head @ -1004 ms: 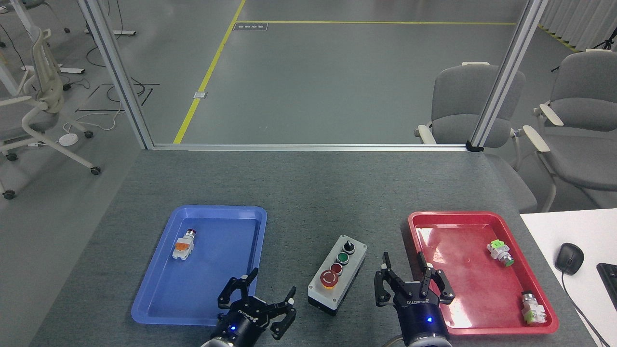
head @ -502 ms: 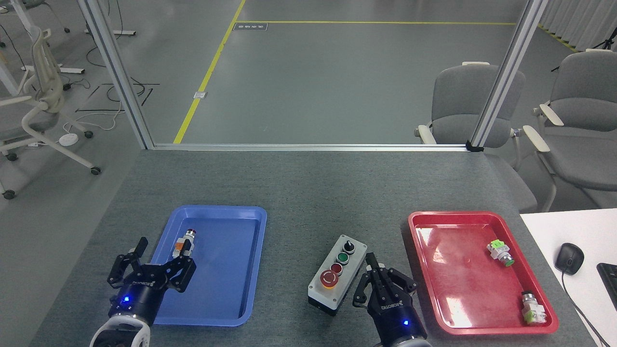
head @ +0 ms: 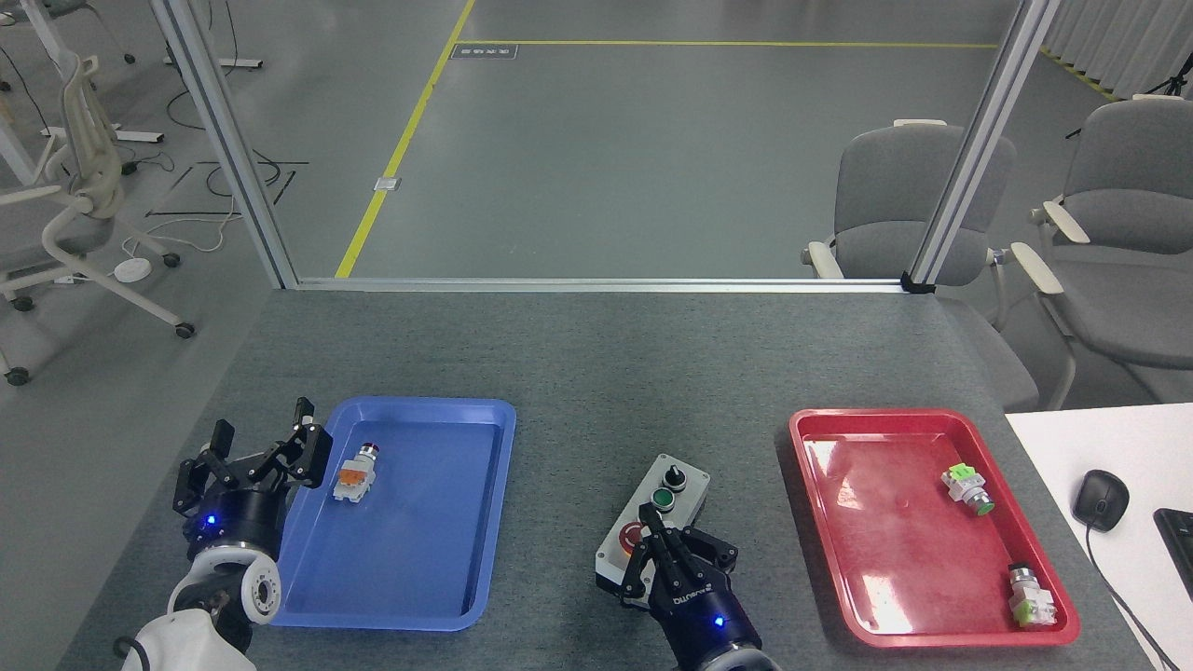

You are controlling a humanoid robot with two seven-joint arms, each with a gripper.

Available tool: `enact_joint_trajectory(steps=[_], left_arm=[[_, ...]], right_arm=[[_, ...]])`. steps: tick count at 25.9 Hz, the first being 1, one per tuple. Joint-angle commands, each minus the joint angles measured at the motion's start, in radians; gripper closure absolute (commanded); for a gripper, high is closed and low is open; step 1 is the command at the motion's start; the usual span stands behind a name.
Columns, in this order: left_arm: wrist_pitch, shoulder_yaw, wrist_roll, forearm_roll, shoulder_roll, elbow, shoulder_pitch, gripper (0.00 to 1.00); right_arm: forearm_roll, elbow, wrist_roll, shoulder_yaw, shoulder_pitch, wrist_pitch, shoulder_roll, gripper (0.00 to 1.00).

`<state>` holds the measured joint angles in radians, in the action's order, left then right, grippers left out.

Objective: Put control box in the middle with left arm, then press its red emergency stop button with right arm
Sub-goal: 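Press the red emergency stop button on the box with the right gripper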

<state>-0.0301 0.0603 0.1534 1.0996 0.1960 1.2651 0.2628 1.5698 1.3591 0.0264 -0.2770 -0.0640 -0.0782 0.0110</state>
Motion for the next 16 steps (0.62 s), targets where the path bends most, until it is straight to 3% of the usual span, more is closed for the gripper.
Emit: enact_joint_trajectory(steps=[1, 6, 16], left_arm=[[0.029, -0.005, -0.003, 0.0, -0.004, -0.009, -0.002, 0.01], [0.13, -0.002, 0.006, -0.001, 0.0, -0.015, -0.016, 0.01], [0.13, -0.002, 0.005, 0.006, -0.006, -0.009, -0.014, 0.01]], right_arm=[[-0.005, -0.04, -0.045, -0.011, -0.01, 0.003, -0.003, 1.0], [-0.008, -0.074, -0.059, -0.011, -0.011, 0.018, -0.002, 1.0], [-0.028, -0.072, -0.071, -0.01, -0.022, 0.021, 0.001, 1.0]])
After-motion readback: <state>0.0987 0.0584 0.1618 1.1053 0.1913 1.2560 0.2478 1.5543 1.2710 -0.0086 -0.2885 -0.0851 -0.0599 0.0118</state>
